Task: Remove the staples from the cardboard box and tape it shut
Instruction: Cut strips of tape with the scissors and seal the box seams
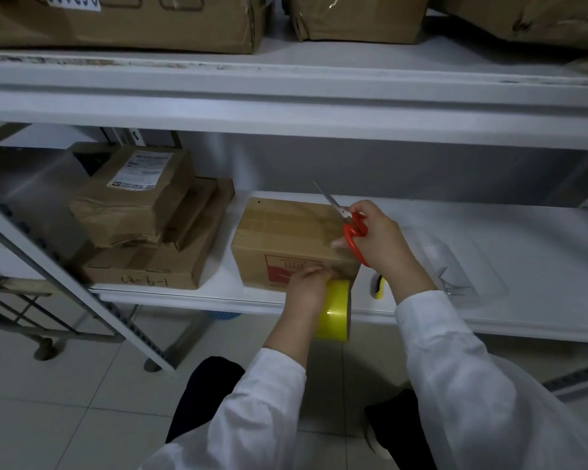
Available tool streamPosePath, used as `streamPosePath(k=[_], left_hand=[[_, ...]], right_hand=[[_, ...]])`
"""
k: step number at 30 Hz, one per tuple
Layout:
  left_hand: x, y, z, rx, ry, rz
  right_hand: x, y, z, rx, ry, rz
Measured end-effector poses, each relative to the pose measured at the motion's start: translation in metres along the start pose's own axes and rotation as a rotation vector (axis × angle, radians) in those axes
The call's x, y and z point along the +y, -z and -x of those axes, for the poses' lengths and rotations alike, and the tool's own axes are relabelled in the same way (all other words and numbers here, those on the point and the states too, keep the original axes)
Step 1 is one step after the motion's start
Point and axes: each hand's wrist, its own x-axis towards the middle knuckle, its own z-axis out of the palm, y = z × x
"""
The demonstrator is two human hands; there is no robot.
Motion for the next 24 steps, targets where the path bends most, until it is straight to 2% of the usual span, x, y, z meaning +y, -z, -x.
streamPosePath(k=[9,24], left_hand=[[-0.009,-0.003,-0.001,0.035,-0.042,0.086],[-0.013,-0.008,-0.003,0.005,-0.077,0.007]], right_hand=[[-0.007,-0.006,0.004,0.078,-0.030,0.030],[0.014,0.002,0.013,0.161,-0.170,-0.002]])
